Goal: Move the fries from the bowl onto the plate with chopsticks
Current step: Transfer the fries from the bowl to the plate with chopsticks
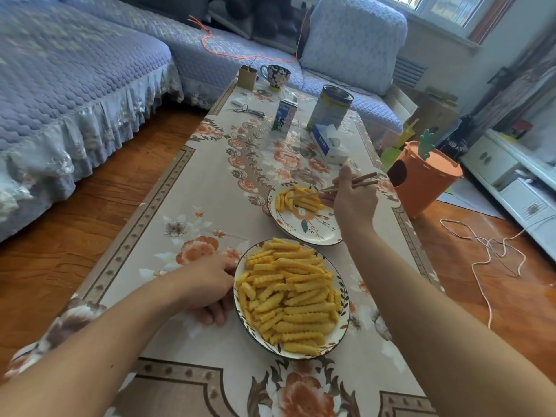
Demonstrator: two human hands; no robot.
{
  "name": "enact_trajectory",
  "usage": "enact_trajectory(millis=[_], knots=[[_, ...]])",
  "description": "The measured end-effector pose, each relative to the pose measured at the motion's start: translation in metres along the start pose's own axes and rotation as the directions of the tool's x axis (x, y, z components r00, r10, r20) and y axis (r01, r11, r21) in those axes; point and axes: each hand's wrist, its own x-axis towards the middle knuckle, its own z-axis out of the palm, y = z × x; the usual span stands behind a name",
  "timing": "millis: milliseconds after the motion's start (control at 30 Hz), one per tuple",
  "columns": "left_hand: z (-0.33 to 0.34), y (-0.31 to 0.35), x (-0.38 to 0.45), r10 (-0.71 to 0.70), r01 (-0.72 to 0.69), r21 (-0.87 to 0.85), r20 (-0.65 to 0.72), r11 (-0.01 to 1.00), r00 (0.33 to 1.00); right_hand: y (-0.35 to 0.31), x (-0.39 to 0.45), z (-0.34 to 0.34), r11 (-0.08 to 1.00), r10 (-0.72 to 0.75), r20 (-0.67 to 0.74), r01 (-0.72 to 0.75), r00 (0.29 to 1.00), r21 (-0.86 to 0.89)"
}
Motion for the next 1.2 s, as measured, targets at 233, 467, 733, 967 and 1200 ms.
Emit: enact_trajectory(millis=[233, 467, 733, 967, 1200], knots=[[-0.004, 0.001, 0.004, -0.025, 0.025, 0.023, 0.018, 0.999, 1.000, -0.021, -0.014, -0.026, 0.997, -0.033, -0.041, 0.036, 0.999, 0.062], [-0.004, 0.000, 0.005, -0.023, 0.023, 0.039, 0.013, 0.999, 1.000, -0.070, -0.078, -0.091, 0.991, -0.122, 0.462, 0.129, 0.878, 0.017], [0.001, -0.001, 0.002, -0.014, 0.015, 0.038, -0.004, 0.999, 1.000, -0.076, -0.127, -0.091, 0.904, -0.140, 0.706, 0.381, 0.694, -0.195], [0.001, -0.002, 0.005, -0.010, 0.010, 0.044, 0.009, 0.999, 1.000, -0.087, -0.110, -0.097, 0.908, -0.221, 0.626, 0.392, 0.748, -0.148], [0.000, -0.004, 0.011, -0.019, 0.018, 0.056, 0.023, 0.998, 1.000, -0.032, -0.026, -0.048, 0.985, -0.144, 0.154, 0.156, 0.978, -0.069]])
